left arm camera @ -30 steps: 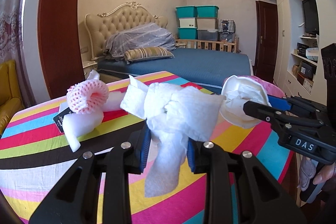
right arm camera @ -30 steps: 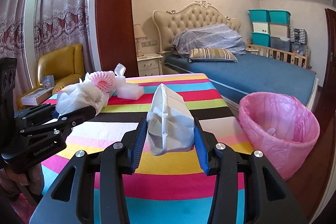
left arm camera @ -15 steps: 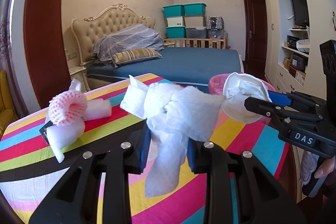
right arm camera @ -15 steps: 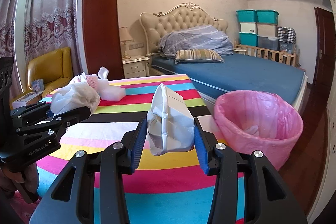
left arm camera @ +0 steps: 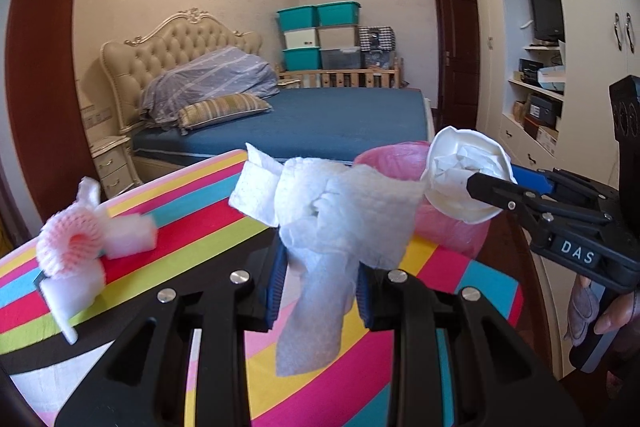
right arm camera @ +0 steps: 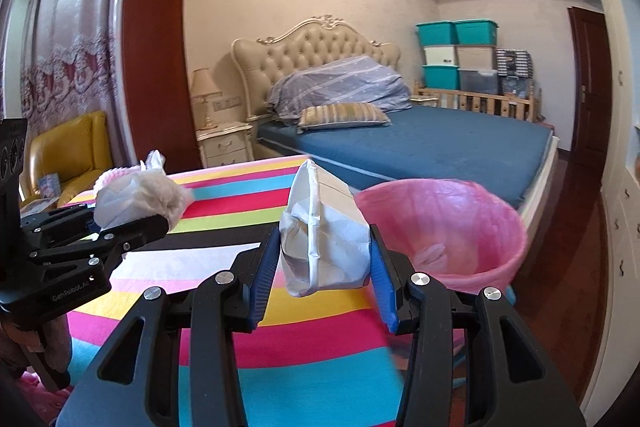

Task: Collect trash
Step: 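Carry the paper and tissue in both tools over the pink bin, then open both tools to drop the paper and tissue into the bin, then move both tools back over the foam trash on the bed, then grasp the pink-white foam net sleeve with the right tool, then grasp the white foam block with the left tool, then carry the foam sleeve and foam block in both tools over the pink bin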

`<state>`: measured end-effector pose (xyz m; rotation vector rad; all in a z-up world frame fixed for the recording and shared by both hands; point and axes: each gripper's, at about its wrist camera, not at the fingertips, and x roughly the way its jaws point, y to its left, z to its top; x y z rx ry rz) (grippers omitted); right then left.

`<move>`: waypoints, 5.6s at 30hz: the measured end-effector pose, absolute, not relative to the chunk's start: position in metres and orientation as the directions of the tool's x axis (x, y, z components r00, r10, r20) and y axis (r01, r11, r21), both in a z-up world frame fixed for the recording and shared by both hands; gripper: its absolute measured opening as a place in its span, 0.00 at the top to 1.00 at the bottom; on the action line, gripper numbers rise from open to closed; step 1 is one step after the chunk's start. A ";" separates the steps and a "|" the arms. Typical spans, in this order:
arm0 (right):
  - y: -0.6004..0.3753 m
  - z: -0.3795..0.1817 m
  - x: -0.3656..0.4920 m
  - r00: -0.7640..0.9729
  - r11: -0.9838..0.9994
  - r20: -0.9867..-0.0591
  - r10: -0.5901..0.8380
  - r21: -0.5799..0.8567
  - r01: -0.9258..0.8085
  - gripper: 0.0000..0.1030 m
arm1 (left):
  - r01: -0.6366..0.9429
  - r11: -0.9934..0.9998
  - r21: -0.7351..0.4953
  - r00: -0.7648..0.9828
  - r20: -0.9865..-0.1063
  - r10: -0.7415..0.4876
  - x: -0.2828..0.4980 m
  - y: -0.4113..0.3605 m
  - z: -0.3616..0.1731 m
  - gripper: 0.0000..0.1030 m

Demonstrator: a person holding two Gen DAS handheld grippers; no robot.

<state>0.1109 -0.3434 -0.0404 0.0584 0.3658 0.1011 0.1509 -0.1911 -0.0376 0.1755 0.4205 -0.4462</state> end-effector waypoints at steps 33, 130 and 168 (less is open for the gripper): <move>-0.482 -0.046 0.197 0.926 0.993 -0.377 -0.004 0.105 0.047 0.56 | 0.633 0.774 -0.024 0.648 -0.530 -0.546 0.276 -0.350 -0.028 0.60; -0.165 -0.032 0.184 0.820 0.902 -0.390 0.419 0.076 -0.425 0.59 | 0.018 0.989 0.149 0.706 -0.702 0.093 0.244 0.016 -0.084 0.50; -0.184 -0.038 0.132 0.865 0.934 -0.391 0.314 -0.034 -0.355 0.58 | 0.039 0.996 0.083 0.894 -0.448 0.002 0.127 -0.039 -0.013 0.51</move>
